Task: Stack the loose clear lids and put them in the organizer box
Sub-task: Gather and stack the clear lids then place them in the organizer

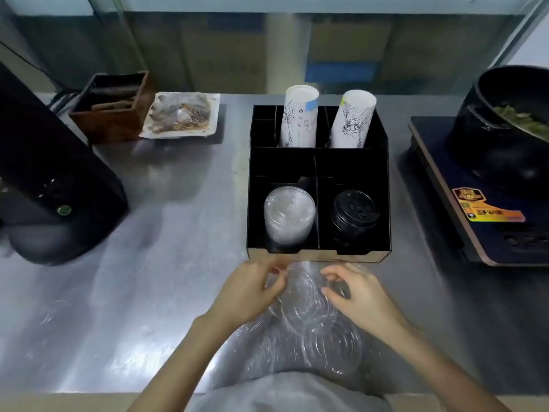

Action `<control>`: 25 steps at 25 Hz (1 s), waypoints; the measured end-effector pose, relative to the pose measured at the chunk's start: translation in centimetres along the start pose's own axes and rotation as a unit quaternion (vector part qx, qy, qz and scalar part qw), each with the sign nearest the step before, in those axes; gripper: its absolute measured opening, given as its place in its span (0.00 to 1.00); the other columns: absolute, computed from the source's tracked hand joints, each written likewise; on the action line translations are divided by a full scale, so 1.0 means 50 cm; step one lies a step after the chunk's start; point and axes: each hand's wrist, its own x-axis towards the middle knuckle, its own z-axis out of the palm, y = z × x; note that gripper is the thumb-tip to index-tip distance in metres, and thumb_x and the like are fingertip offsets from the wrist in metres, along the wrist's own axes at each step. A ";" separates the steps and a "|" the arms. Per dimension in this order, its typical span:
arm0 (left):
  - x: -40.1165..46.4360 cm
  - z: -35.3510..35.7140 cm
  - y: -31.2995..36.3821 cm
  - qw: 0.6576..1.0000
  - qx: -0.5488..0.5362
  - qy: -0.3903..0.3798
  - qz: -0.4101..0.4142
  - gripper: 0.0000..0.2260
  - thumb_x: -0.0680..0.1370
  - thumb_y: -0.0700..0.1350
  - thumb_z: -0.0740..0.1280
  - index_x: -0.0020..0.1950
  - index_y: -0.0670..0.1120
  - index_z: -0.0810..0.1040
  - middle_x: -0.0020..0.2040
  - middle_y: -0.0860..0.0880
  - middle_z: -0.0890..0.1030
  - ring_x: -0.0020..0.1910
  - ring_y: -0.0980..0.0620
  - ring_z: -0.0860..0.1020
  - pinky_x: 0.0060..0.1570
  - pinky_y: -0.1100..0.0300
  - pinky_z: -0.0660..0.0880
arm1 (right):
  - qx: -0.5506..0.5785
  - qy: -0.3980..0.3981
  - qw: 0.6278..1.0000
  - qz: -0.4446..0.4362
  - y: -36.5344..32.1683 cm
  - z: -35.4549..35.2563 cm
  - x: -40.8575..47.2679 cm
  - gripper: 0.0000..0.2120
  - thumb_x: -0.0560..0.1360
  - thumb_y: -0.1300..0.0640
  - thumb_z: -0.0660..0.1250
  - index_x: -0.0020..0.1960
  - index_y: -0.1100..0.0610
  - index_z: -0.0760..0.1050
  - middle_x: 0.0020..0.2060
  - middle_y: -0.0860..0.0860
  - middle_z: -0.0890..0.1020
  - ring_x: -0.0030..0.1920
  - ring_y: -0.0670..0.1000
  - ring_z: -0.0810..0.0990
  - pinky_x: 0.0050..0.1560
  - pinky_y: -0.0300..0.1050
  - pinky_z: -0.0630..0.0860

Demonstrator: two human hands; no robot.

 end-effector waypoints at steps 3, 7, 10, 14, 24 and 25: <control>-0.006 0.033 -0.011 1.000 0.008 -0.021 0.006 0.13 0.74 0.48 0.63 0.57 0.48 0.74 0.53 0.48 0.80 0.47 0.51 0.78 0.48 0.56 0.73 | -0.001 -0.005 1.000 0.001 0.015 0.015 -0.012 0.14 0.72 0.54 0.66 0.57 0.51 0.73 0.53 0.48 0.77 0.54 0.49 0.76 0.57 0.44 0.73; -0.012 0.078 -0.029 0.998 0.036 -0.038 0.023 0.20 0.74 0.47 0.66 0.64 0.46 0.68 0.62 0.46 0.73 0.57 0.47 0.72 0.57 0.60 0.66 | -0.003 -0.008 1.000 0.001 0.026 0.030 -0.019 0.18 0.72 0.54 0.66 0.61 0.52 0.70 0.57 0.50 0.73 0.58 0.49 0.71 0.57 0.39 0.67; -0.016 0.098 -0.033 0.993 0.109 -0.047 0.005 0.28 0.73 0.50 0.67 0.69 0.46 0.60 0.68 0.46 0.66 0.64 0.46 0.64 0.62 0.57 0.60 | -0.029 -0.022 0.999 0.002 0.029 0.039 -0.009 0.25 0.72 0.52 0.66 0.67 0.53 0.64 0.62 0.51 0.71 0.64 0.51 0.66 0.64 0.42 0.63; -0.016 0.116 -0.038 0.981 0.183 -0.056 -0.010 0.31 0.73 0.55 0.65 0.70 0.48 0.54 0.70 0.49 0.61 0.66 0.49 0.60 0.60 0.58 0.54 | -0.052 -0.034 0.998 0.005 0.026 0.051 0.003 0.29 0.72 0.49 0.65 0.69 0.53 0.60 0.63 0.50 0.69 0.64 0.51 0.64 0.66 0.43 0.61; -0.011 0.119 -0.043 0.984 0.175 -0.034 -0.007 0.28 0.74 0.51 0.65 0.69 0.47 0.57 0.68 0.48 0.64 0.65 0.48 0.62 0.59 0.57 0.54 | -0.024 -0.022 0.999 0.004 0.018 0.067 0.026 0.25 0.70 0.54 0.68 0.65 0.54 0.66 0.58 0.51 0.73 0.61 0.52 0.66 0.64 0.46 0.64; -0.011 0.119 -0.044 0.985 0.171 -0.030 -0.008 0.28 0.74 0.51 0.64 0.70 0.47 0.57 0.68 0.48 0.64 0.64 0.48 0.62 0.59 0.57 0.54 | 0.001 -0.008 1.000 0.005 0.017 0.068 0.027 0.24 0.69 0.55 0.69 0.64 0.54 0.68 0.56 0.51 0.74 0.59 0.52 0.68 0.62 0.44 0.65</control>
